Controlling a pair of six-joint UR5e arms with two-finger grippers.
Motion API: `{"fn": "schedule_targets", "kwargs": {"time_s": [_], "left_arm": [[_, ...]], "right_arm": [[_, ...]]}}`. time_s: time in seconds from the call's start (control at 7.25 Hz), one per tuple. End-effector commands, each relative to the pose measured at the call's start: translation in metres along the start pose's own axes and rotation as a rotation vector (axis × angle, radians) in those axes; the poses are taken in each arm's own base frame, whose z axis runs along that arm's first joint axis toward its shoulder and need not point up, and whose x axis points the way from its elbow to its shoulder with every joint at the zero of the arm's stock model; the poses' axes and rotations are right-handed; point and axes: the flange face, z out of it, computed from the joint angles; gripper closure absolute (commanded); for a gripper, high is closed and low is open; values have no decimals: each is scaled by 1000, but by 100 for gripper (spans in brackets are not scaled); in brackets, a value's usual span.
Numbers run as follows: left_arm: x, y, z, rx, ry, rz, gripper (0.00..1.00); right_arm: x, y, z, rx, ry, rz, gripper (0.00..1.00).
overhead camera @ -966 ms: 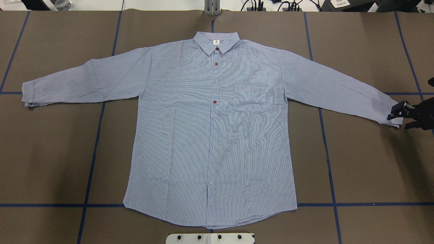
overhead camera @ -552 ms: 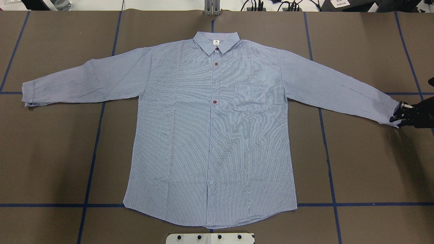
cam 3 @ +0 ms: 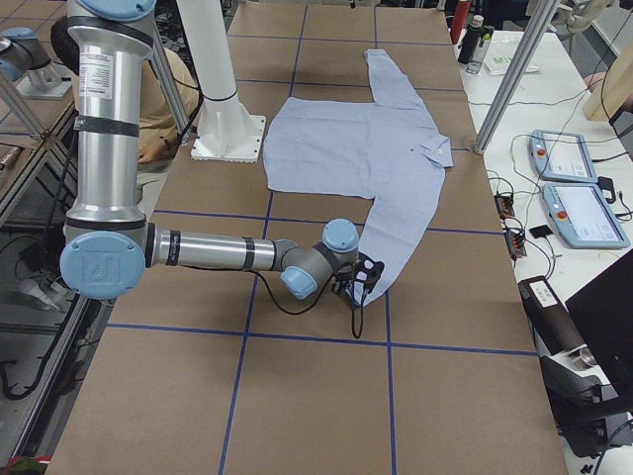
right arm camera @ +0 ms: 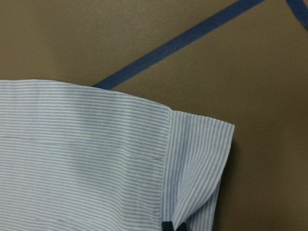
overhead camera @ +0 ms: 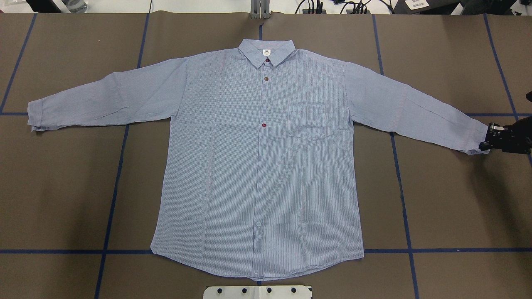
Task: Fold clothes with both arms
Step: 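Carry the held sleeve across the shirt body toward the collar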
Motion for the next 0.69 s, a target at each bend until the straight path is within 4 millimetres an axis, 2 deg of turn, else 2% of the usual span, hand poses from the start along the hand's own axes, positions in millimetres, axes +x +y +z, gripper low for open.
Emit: {"fn": "schedule_targets", "kwargs": {"time_s": [0.0, 0.14, 0.28, 0.41, 0.55], "left_arm": [[3, 1, -2, 1, 1, 3, 0], [4, -1, -2, 4, 2, 7, 0], [7, -3, -6, 14, 3, 17, 0], [10, -5, -8, 19, 4, 22, 0], [10, -6, -9, 21, 4, 24, 0]], "right_arm": [[-77, 11, -14, 9, -86, -89, 100], [-147, 19, -6, -20, -117, -127, 100], [-237, 30, -4, -53, -127, -103, 100], [-318, 46, -6, -76, -114, -105, 100], [-392, 75, -3, -58, -93, -111, 100]]}}
